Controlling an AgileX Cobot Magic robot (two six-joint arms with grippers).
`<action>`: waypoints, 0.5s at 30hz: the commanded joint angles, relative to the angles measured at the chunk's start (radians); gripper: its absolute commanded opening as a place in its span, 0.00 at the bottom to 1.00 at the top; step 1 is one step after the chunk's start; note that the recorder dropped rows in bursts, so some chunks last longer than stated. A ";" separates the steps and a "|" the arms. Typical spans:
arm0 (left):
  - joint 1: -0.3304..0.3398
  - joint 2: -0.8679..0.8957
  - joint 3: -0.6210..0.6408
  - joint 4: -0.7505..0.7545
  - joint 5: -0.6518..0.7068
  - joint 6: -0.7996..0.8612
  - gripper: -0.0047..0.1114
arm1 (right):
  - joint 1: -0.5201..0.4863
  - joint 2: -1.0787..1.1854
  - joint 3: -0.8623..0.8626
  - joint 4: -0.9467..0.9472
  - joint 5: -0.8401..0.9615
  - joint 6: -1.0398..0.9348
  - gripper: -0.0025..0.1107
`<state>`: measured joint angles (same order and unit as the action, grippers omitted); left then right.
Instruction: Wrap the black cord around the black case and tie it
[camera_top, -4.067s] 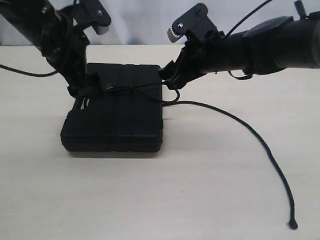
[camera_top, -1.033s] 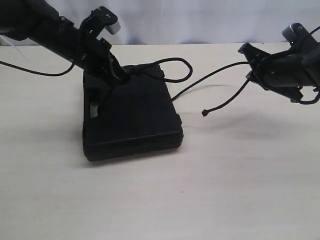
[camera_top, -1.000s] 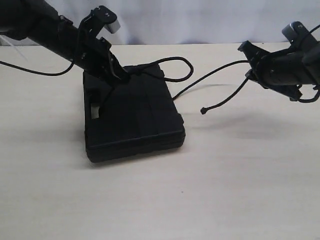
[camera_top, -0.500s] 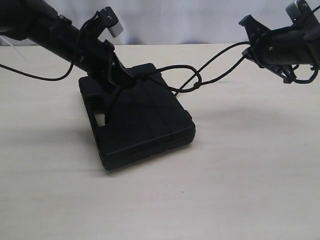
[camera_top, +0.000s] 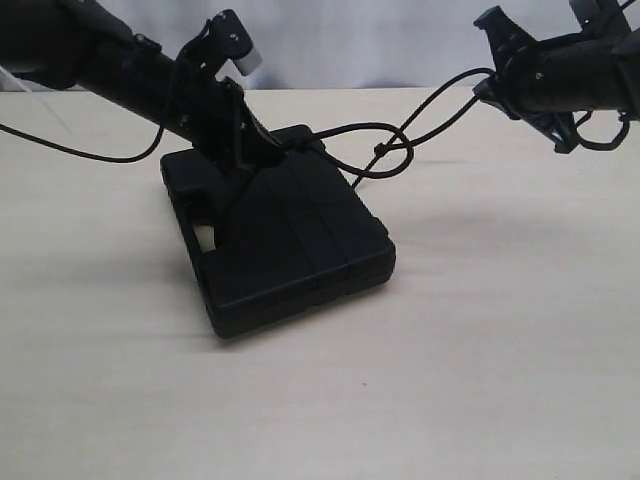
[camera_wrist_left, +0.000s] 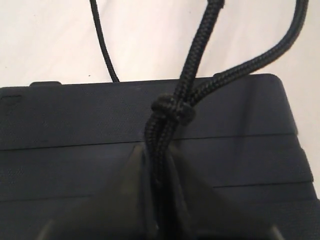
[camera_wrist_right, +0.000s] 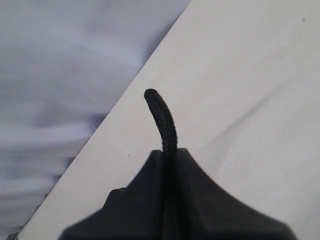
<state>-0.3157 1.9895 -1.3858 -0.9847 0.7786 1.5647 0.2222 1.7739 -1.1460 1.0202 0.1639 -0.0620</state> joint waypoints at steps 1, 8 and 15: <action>-0.019 0.015 0.000 -0.037 -0.057 0.009 0.04 | 0.002 -0.006 -0.005 0.004 0.025 -0.005 0.06; -0.023 0.045 0.000 -0.049 -0.129 0.036 0.04 | 0.002 -0.006 -0.005 0.015 0.073 -0.035 0.06; -0.023 0.079 0.000 -0.051 -0.180 0.036 0.04 | 0.002 -0.006 -0.005 0.031 0.158 -0.093 0.06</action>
<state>-0.3358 2.0585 -1.3858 -1.0185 0.6175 1.5962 0.2222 1.7739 -1.1482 1.0463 0.2825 -0.1225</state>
